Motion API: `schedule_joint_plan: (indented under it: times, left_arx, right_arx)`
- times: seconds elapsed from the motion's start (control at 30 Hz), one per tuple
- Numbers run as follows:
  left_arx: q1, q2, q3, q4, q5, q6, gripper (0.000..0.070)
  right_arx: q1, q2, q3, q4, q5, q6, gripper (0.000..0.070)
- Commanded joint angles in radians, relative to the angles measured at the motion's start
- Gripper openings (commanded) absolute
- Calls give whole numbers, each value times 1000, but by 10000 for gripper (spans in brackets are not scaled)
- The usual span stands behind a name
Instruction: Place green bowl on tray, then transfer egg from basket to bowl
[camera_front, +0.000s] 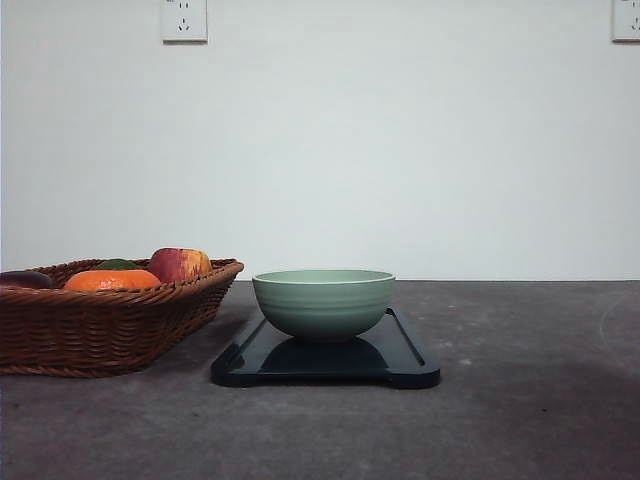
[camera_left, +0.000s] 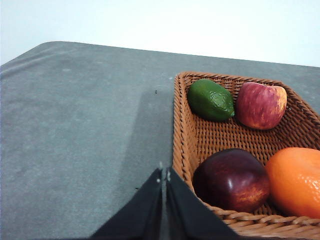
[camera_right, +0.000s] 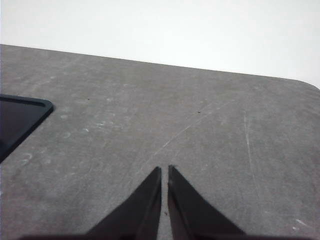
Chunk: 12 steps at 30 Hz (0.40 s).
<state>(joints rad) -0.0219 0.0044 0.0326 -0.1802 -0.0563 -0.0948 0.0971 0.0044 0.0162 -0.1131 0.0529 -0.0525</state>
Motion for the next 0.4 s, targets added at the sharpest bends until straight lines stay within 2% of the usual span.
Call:
schedule_joint_plan:
  times: [0.0, 0.37]
  left_arx:
    - [1, -1, -19, -7, -1, -3, 0]
    - [1, -1, -19, -6, -1, -3, 0]
  right_arx:
    - [0, -1, -4, 12, 0, 10, 15]
    - [0, -1, -4, 12, 0, 10, 15]
